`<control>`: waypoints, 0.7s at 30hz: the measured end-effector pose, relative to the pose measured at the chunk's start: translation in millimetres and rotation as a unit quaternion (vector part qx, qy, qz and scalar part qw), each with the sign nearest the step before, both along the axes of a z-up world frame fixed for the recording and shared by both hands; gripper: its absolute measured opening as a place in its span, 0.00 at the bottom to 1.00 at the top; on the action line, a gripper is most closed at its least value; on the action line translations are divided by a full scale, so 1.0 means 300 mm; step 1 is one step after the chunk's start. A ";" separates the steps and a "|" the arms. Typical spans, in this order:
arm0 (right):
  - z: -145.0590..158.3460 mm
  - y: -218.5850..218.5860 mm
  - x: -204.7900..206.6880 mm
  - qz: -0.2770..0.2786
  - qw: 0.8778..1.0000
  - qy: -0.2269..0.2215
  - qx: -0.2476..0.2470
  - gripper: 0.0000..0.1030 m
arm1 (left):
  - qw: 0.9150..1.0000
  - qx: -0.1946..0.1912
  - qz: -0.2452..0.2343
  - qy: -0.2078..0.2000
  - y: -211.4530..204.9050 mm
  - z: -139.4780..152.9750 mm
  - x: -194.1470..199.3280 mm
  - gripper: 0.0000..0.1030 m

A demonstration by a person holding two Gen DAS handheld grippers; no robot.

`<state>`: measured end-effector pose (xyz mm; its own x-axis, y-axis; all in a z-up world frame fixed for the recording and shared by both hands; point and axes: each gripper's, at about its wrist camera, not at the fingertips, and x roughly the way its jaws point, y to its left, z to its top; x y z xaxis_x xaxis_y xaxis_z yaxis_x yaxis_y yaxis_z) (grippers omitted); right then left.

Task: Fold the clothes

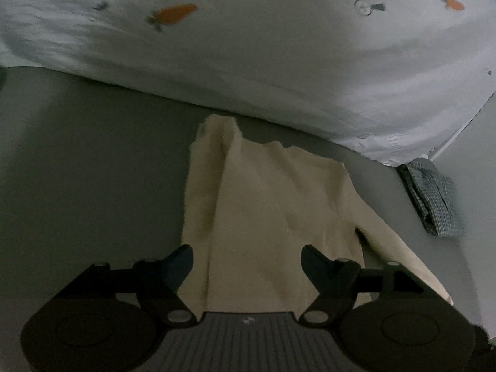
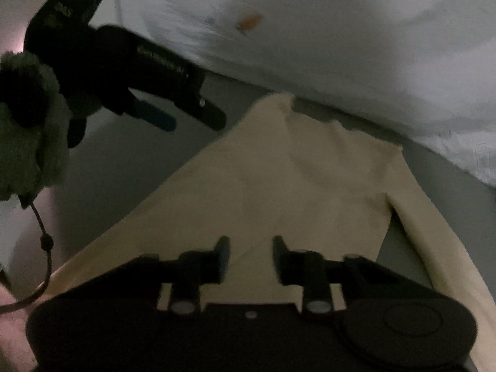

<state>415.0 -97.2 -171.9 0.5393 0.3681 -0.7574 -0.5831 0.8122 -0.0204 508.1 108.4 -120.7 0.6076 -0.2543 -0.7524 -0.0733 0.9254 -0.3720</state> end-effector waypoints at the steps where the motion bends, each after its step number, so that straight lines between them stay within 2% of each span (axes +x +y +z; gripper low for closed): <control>1: -0.013 -0.002 0.037 -0.011 1.000 0.012 0.004 0.40 | 1.000 -0.011 -0.003 0.006 0.010 -0.015 0.057 0.75; 5: -0.048 -0.041 0.139 -0.060 0.996 0.055 0.035 0.40 | 0.998 -0.051 -0.012 0.029 0.042 -0.085 0.241 0.76; 9: -0.111 -0.084 0.247 -0.115 0.985 0.111 0.063 0.41 | 0.992 -0.105 -0.054 0.041 0.053 -0.151 0.384 0.74; 10: -0.129 -0.094 0.270 -0.126 0.982 0.123 0.072 0.41 | 0.989 -0.129 -0.061 0.044 0.051 -0.174 0.413 0.70; 11: -0.140 -0.102 0.284 -0.132 0.979 0.130 0.080 0.41 | 0.985 -0.152 -0.069 0.047 0.048 -0.198 0.443 0.54; 12: -0.148 -0.108 0.296 -0.136 0.978 0.135 0.087 0.43 | 0.980 -0.176 -0.075 0.050 0.047 -0.221 0.471 0.32; 14: -0.152 -0.113 0.311 -0.136 0.976 0.138 0.095 0.43 | 0.975 -0.205 -0.062 0.061 0.056 -0.270 0.514 0.13; 17: -0.154 -0.115 0.320 -0.131 0.977 0.136 0.098 0.43 | 0.973 -0.215 -0.046 0.071 0.079 -0.334 0.552 0.12; 18: -0.156 -0.116 0.320 -0.128 0.977 0.136 0.099 0.44 | 0.971 -0.222 -0.044 0.072 0.088 -0.345 0.556 0.10; 21: -0.159 -0.115 0.318 -0.119 0.979 0.134 0.100 0.46 | 0.968 -0.235 -0.041 0.077 0.109 -0.365 0.570 0.11</control>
<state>510.3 -131.7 -219.7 0.4195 0.4124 -0.8087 -0.3396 0.8975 0.2815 679.0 141.3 -230.3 0.4615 -0.6333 -0.6212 -0.0952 0.6609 -0.7445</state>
